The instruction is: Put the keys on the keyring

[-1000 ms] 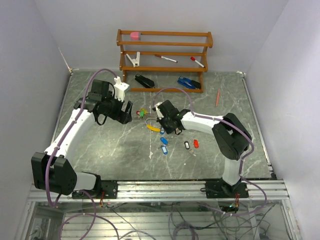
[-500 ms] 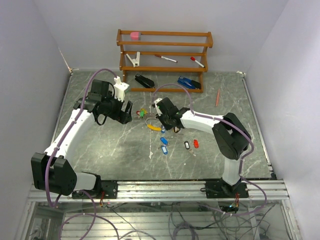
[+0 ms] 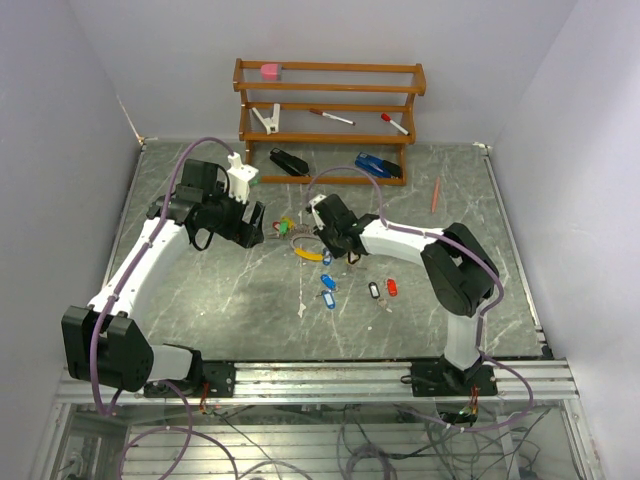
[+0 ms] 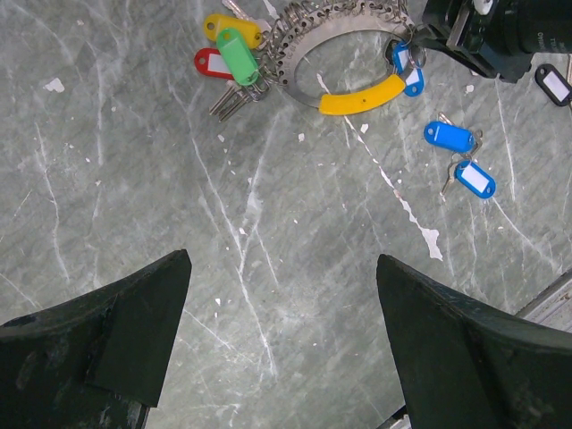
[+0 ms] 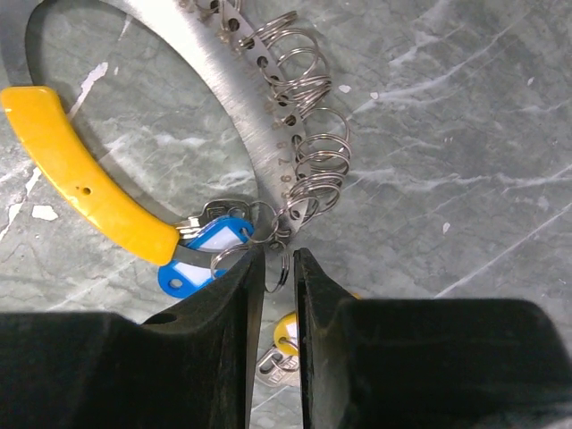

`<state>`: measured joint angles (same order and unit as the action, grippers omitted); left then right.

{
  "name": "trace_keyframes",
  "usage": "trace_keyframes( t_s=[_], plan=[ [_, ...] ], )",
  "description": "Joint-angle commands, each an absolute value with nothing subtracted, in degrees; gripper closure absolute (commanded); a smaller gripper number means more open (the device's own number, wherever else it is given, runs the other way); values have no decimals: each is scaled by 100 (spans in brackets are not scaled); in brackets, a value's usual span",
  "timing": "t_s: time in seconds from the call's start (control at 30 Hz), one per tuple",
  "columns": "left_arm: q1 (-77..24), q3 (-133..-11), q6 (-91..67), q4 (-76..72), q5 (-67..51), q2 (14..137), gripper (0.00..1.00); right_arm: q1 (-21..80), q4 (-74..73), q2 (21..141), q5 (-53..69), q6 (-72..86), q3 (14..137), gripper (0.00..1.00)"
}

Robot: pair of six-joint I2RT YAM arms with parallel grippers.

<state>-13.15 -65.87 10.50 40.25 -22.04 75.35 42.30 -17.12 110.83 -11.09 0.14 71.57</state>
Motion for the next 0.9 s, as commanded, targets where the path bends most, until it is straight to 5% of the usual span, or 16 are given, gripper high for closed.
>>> trace_keyframes(
  t_s=[0.0, 0.87],
  plan=[
    [-1274, -6583, 1088, 3937, -2133, 7409, 4, 4162, -1608, 11205, -1131, 26, 7238, 80],
    [-1257, -6612, 1111, 3958, -2129, 7374, 4, 4135, -1748, 11164, -419, 435, 7248, 100]
  ],
)
